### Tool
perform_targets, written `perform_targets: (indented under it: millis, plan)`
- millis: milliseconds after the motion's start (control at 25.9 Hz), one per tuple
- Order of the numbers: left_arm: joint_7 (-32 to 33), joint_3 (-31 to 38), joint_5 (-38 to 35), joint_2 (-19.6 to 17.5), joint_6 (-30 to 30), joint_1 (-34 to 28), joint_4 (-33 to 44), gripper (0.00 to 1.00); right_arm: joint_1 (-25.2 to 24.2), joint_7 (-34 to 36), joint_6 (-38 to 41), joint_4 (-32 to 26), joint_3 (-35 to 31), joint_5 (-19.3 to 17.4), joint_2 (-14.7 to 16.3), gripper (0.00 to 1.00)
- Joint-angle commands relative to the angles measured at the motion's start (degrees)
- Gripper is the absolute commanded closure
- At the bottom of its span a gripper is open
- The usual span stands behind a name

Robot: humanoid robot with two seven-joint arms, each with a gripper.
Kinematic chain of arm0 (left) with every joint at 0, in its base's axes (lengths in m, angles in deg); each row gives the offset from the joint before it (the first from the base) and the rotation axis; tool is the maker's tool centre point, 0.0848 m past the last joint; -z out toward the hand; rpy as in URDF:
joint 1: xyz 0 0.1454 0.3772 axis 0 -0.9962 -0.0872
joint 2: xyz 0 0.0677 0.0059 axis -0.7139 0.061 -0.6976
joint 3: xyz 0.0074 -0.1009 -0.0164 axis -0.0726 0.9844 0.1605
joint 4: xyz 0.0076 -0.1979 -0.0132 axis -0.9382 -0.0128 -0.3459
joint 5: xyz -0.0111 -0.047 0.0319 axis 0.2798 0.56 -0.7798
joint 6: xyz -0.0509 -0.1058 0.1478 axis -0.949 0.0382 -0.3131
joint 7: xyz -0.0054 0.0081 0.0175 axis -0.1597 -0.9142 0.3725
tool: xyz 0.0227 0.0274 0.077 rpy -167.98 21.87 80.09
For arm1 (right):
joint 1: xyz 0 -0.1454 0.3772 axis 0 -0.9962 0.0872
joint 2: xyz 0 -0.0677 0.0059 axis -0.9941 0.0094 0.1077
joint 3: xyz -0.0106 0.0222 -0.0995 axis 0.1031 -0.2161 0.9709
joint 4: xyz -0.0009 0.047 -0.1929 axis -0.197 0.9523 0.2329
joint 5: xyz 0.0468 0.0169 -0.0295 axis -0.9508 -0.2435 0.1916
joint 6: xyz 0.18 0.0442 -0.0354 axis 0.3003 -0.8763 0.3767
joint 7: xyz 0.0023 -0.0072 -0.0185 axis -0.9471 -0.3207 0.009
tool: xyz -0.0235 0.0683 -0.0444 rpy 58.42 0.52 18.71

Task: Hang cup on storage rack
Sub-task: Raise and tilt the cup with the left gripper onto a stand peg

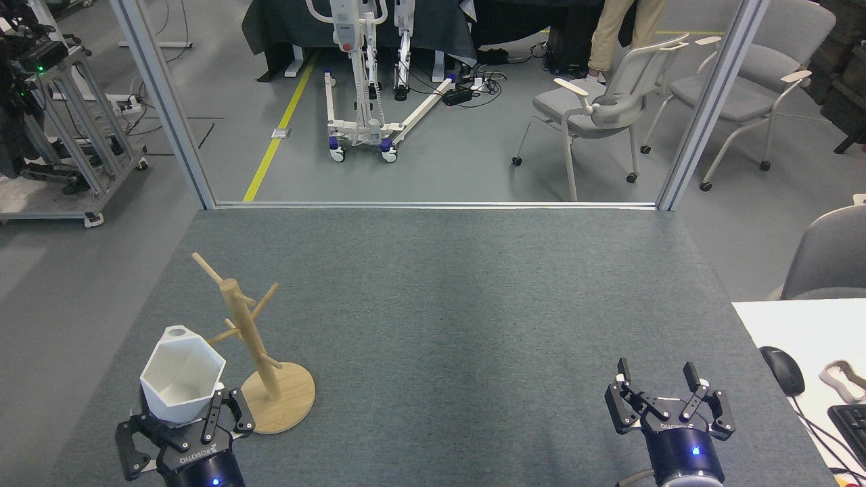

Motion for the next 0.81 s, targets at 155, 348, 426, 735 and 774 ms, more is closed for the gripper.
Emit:
perform_targets:
  millis: [155, 348, 426, 735, 774]
  plan:
    - [-0.4, -3.3, -1.0, 0.6, 0.0, 1.2, -1.9, 0.76, 0.0, 0.0, 0.0, 0.0, 0.0, 0.2, -0.1, 0.01]
    - [-0.4, -5.8, -2.0, 1.0, 0.0, 2.6, -3.5, 0.76, -0.1, -0.1, 0.0, 0.0, 0.0, 0.6, -0.1, 0.01]
    - [-0.4, -5.8, -2.0, 1.5, 0.0, 2.7, -4.0, 0.76, 0.0, -0.1, 0.0, 0.0, 0.0, 0.6, -0.1, 0.01]
    - [0.0, -5.3, -1.9, 1.3, 0.0, 3.1, -1.3, 0.76, -0.1, -0.1, 0.0, 0.0, 0.0, 0.6, -0.1, 0.01]
    - [0.2, -4.9, -1.8, 1.4, 0.0, 2.9, -0.6, 0.76, -0.1, -0.1, 0.0, 0.0, 0.0, 0.6, 0.0, 0.01]
